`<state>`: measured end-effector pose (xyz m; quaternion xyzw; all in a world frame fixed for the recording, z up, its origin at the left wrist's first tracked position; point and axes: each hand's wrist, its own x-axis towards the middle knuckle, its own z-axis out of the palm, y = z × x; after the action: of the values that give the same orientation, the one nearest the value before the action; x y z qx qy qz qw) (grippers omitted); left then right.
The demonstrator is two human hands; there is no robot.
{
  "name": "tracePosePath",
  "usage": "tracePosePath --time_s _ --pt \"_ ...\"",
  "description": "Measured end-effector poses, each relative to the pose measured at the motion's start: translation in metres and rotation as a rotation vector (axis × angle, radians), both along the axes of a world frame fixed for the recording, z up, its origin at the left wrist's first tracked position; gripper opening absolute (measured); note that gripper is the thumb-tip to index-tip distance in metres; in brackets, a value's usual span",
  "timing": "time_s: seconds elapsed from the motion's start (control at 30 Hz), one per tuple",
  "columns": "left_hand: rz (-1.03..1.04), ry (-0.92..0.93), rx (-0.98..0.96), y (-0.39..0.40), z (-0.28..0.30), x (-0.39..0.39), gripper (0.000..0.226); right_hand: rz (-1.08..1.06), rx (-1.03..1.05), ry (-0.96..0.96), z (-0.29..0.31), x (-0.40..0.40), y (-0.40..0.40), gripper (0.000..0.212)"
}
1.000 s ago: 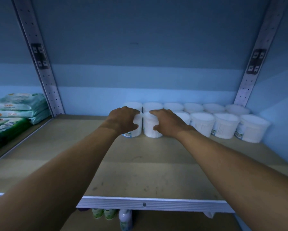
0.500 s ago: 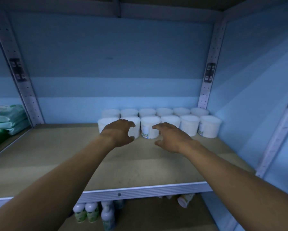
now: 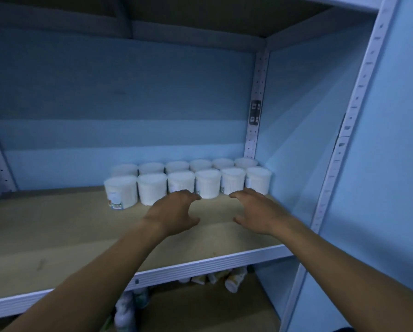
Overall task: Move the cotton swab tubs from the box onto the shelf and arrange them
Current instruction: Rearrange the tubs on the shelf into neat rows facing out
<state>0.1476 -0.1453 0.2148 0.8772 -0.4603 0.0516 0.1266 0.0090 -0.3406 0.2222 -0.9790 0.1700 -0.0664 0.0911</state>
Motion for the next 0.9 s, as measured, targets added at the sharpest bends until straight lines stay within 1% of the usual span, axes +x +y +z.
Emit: tracePosePath --time_s 0.17,0.3,0.43,0.6,0.73,0.9 --pt "-0.042 0.05 -0.007 -0.037 -0.001 0.001 0.065 -0.037 -0.001 0.022 -0.009 -0.005 -0.034 0.07" --pt "-0.081 0.039 0.005 -0.064 0.001 0.001 0.063 -0.065 0.0 0.027 -0.009 -0.004 -0.056 0.07" --pt "-0.092 0.055 0.028 -0.09 0.0 0.007 0.065 -0.083 0.021 0.028 -0.01 0.003 -0.072 0.069" --pt "-0.101 0.074 0.065 -0.125 -0.001 0.013 0.067 -0.119 -0.003 0.047 -0.006 0.017 -0.096 0.072" --pt "-0.108 0.041 0.072 -0.153 0.004 0.022 0.068 -0.157 -0.03 0.064 -0.003 0.035 -0.118 0.075" --pt "-0.092 -0.019 0.068 -0.181 0.005 0.041 0.064 -0.182 -0.05 0.067 0.003 0.064 -0.14 0.076"
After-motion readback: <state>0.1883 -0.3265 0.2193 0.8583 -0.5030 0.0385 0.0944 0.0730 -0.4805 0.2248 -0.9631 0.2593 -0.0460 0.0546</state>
